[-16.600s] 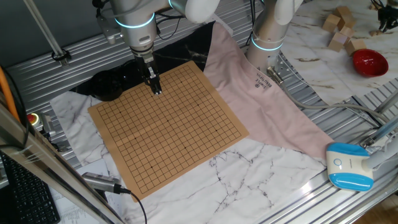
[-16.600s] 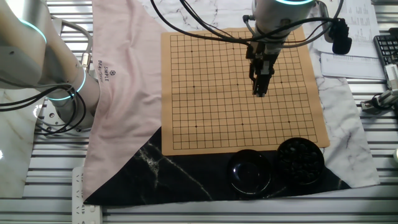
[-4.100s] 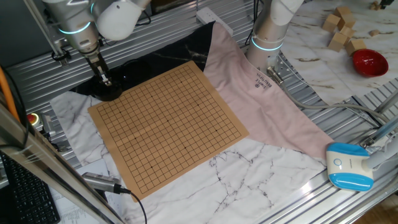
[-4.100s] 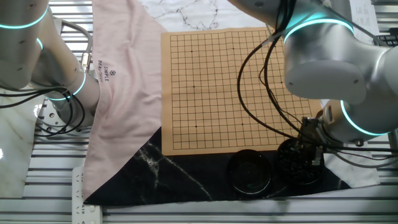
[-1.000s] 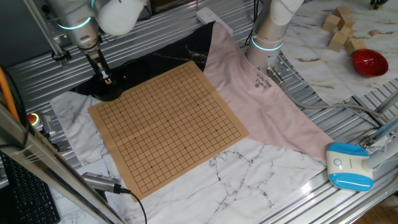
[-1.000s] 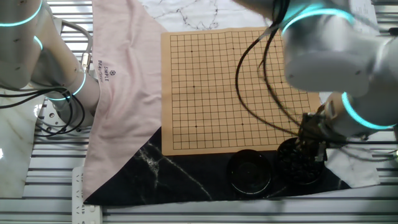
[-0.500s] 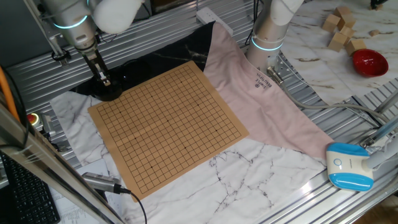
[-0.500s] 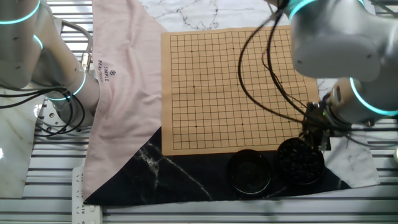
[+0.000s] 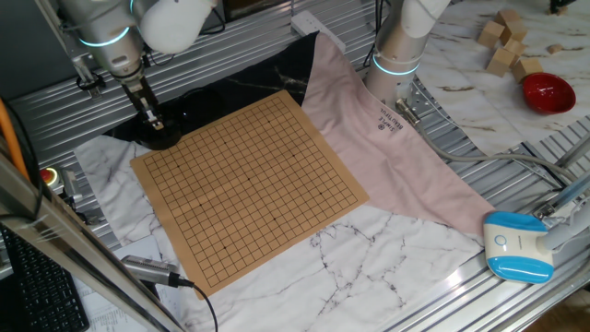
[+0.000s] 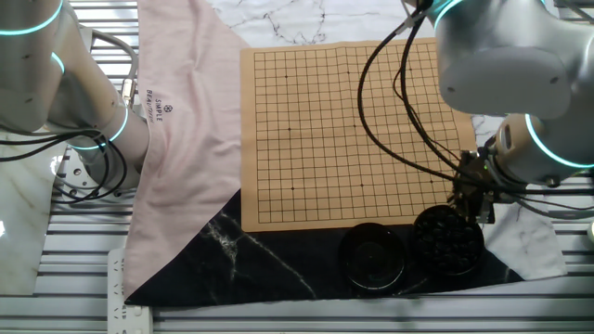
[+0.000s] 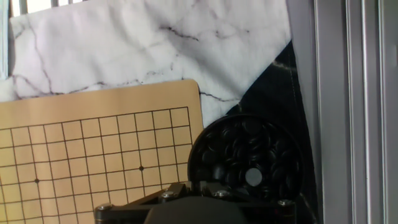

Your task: Play the first move as black on the 3-4 point in the upper right corner of the Go board

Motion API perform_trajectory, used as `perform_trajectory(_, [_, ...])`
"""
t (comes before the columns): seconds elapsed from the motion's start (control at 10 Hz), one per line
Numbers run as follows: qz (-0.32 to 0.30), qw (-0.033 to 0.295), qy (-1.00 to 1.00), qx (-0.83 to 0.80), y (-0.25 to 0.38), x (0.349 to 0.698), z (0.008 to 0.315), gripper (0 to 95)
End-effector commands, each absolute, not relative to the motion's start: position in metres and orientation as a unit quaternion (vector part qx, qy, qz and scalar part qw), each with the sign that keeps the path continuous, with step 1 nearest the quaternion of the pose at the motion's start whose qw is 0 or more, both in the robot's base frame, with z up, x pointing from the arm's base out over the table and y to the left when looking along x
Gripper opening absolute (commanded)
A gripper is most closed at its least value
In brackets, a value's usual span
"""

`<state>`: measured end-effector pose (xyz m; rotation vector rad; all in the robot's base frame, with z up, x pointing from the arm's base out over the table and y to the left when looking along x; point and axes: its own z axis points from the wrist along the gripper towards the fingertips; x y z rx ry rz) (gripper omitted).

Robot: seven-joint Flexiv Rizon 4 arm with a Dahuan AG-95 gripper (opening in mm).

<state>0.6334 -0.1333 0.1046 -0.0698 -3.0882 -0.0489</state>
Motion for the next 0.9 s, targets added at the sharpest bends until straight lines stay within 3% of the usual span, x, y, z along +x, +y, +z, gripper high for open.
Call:
perform_trajectory(0.1, [-0.013, 0.028, -0.999, -0.023, -0.1334, 0.6320, 0.1051, 0.0])
perform_trajectory(0.9, [-0.009, 0.034, -0.999, -0.023, -0.1334, 0.6320, 0.1051, 0.0])
